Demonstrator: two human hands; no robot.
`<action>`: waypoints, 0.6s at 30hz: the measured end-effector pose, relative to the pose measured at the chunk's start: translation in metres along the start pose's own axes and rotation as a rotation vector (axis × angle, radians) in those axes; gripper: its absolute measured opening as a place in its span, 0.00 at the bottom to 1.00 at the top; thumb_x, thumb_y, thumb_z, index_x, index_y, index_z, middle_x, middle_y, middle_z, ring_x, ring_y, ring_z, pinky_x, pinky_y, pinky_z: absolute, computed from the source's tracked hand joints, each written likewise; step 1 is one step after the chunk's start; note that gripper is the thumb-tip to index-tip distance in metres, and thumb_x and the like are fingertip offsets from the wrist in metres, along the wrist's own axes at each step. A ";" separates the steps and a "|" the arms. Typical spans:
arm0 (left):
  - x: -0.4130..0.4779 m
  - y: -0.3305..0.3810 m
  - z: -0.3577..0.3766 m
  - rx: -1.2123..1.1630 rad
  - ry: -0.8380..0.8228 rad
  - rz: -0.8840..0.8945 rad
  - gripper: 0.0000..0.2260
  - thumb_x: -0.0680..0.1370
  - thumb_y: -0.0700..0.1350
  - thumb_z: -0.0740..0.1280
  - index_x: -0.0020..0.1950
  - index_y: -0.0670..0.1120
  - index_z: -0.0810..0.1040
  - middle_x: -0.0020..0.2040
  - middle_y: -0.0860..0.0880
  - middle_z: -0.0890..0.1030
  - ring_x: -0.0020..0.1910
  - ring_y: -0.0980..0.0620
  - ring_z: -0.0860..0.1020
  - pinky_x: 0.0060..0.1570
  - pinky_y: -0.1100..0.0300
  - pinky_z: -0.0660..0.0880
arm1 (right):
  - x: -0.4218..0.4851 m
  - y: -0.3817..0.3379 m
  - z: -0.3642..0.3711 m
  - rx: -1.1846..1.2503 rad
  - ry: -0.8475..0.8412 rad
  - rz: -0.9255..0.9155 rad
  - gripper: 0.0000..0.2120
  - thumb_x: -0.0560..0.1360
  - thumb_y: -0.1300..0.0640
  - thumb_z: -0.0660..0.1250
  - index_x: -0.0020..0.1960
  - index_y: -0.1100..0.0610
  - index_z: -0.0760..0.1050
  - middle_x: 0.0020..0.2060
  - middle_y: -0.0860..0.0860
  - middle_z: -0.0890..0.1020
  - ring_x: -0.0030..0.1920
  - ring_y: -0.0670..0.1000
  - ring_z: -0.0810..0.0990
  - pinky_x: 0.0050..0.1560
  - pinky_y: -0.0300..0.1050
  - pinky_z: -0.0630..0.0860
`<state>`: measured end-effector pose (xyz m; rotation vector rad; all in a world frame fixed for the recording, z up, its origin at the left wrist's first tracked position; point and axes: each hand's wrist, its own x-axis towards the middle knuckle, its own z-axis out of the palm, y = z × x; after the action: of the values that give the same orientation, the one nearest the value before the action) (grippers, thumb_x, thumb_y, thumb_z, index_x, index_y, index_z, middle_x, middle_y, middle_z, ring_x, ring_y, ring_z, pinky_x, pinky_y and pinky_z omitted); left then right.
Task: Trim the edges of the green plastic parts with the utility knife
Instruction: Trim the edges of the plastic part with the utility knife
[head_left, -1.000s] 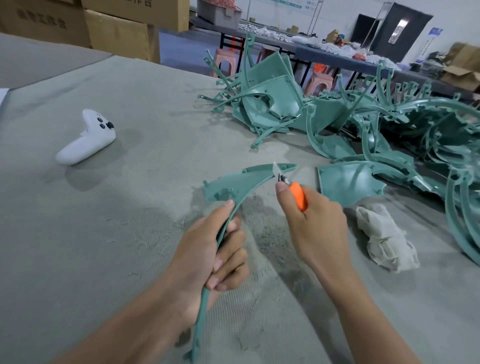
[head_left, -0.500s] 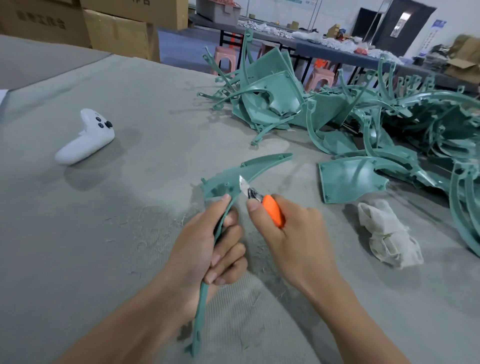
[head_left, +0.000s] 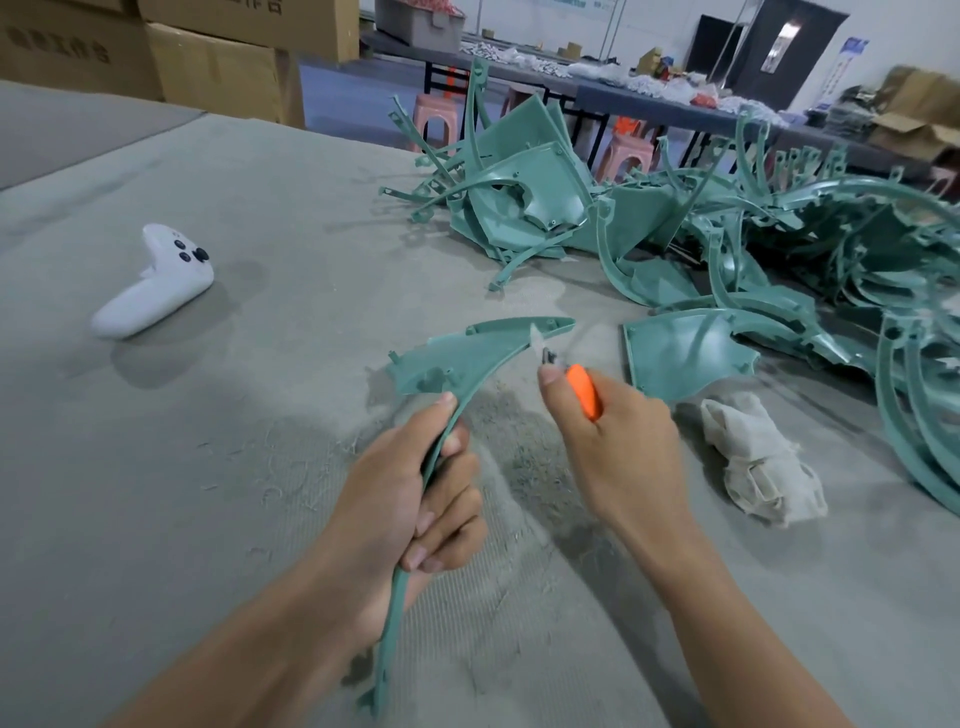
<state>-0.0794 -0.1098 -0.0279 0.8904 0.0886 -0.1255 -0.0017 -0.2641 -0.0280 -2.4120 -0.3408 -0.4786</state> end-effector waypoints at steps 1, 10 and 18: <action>0.001 0.000 0.001 -0.007 0.001 0.002 0.18 0.77 0.54 0.60 0.29 0.48 0.71 0.17 0.52 0.59 0.12 0.58 0.57 0.16 0.69 0.59 | -0.006 -0.007 0.003 0.004 -0.022 -0.036 0.31 0.75 0.29 0.52 0.33 0.57 0.65 0.22 0.52 0.68 0.26 0.55 0.70 0.29 0.52 0.67; -0.001 -0.001 0.000 -0.010 -0.015 -0.011 0.16 0.74 0.55 0.62 0.29 0.48 0.71 0.17 0.52 0.59 0.11 0.58 0.57 0.16 0.70 0.59 | 0.000 0.000 -0.001 0.044 -0.002 -0.018 0.29 0.76 0.31 0.54 0.30 0.54 0.59 0.20 0.48 0.63 0.24 0.49 0.63 0.28 0.47 0.61; 0.003 0.002 -0.002 -0.087 0.032 -0.038 0.18 0.77 0.53 0.61 0.29 0.48 0.71 0.17 0.52 0.58 0.11 0.58 0.56 0.15 0.71 0.58 | -0.010 -0.014 0.011 0.004 -0.048 -0.053 0.30 0.72 0.27 0.50 0.31 0.54 0.59 0.21 0.51 0.64 0.27 0.57 0.68 0.30 0.52 0.66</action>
<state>-0.0758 -0.1070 -0.0283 0.8043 0.1398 -0.1423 -0.0133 -0.2471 -0.0326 -2.4190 -0.4275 -0.4433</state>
